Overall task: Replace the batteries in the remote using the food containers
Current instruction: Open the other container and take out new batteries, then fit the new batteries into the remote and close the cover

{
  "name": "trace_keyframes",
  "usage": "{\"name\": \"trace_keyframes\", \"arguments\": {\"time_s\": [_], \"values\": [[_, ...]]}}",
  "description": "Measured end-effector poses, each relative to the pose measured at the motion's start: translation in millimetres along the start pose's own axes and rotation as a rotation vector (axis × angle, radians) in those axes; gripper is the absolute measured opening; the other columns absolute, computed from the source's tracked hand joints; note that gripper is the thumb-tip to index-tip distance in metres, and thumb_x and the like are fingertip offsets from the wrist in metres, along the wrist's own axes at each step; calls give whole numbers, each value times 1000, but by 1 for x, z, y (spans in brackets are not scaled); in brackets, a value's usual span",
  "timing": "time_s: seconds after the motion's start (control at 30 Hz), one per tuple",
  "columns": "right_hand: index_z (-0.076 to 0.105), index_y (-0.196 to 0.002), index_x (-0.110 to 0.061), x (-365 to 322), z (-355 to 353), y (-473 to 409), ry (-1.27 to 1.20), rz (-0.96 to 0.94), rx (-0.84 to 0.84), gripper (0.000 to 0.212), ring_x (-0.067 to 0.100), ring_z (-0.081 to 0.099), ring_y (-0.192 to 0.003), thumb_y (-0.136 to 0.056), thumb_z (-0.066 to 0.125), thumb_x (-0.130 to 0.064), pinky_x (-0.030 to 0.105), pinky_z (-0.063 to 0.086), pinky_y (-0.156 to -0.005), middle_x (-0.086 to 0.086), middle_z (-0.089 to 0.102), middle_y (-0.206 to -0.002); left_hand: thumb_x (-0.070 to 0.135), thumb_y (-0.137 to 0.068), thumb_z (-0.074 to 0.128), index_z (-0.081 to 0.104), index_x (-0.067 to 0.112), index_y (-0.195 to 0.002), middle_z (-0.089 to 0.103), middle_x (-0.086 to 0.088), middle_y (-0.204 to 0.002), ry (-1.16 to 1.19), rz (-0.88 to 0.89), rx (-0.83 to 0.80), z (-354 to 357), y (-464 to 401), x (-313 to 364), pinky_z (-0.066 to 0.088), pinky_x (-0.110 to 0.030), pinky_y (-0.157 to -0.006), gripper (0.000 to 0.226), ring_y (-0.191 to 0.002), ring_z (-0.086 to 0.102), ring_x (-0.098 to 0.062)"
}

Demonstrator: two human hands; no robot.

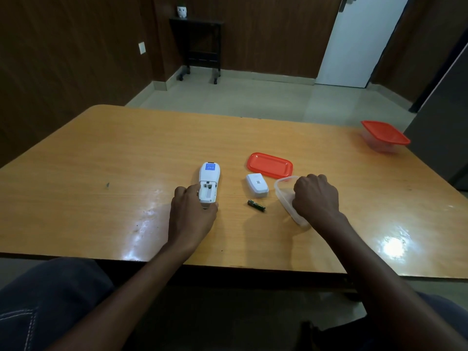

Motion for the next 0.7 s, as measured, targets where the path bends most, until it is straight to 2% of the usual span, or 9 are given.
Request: {"name": "trace_keyframes", "arguments": {"time_s": [0.1,0.17,0.27,0.33,0.43,0.53,0.6,0.7], "values": [[50,-75,-15,0,0,0,45,-6,3,19,27,46,-67,-87,51,-1,29,37,-57,1,39,-63,34,-85,73,53,18,-139,51,-5,-127,1,-5,-5,0,-1,0,45,-31,-85,60,-113,58,-25],[56,-78,-14,1,0,-2,35,5,0,15,27,48,-63,-85,54,-1,28,40,-57,1,41,-62,34,-85,72,53,18,-139,51,-5,-126,-2,-8,-6,0,0,0,43,-29,-84,59,-113,58,-24],[72,-97,-13,7,-6,-3,-40,44,22,22,32,62,-73,-82,59,-3,29,46,-60,7,66,-81,33,-85,73,53,18,-139,52,-5,-125,-3,-7,-6,-1,1,0,40,-27,-83,59,-112,58,-24],[75,-104,-14,10,-13,-5,-129,62,97,28,33,68,-82,-81,61,-6,33,54,-64,9,74,-92,32,-84,74,54,18,-138,52,-6,-126,3,-6,-10,-2,1,1,41,-27,-82,59,-111,58,-24],[79,-106,-21,-2,-27,-2,-360,4,196,27,26,71,-89,-84,64,-14,36,58,-73,2,79,-97,29,-83,75,57,19,-135,53,-5,-122,29,-16,-16,-3,0,1,40,-26,-79,56,-105,60,-23],[80,-100,-20,-33,-34,8,-691,-93,166,19,11,71,-79,-84,71,-15,27,55,-78,-5,79,-94,27,-83,75,57,19,-135,54,-4,-122,35,-19,-27,-5,0,2,39,-25,-79,56,-105,59,-22],[80,-98,-17,-56,-31,11,-919,-101,95,16,8,72,-73,-83,74,-12,29,59,-76,-4,79,-89,26,-83,76,57,19,-135,54,-4,-123,54,-24,-39,-6,0,0,40,-25,-79,56,-104,60,-21],[78,-97,-10,-83,-22,9,-1161,-48,-7,14,13,75,-68,-86,72,-6,35,64,-63,3,77,-86,27,-84,78,57,19,-137,57,-5,-125,84,-17,-65,-9,-2,-1,42,-25,-80,58,-105,60,-20]]}}
Point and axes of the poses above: each hand's wrist, its own y-axis away from the middle knuckle, its own z-axis out of the palm, x = y × z, the point moved 6 cm from there along -y, towards the middle knuckle
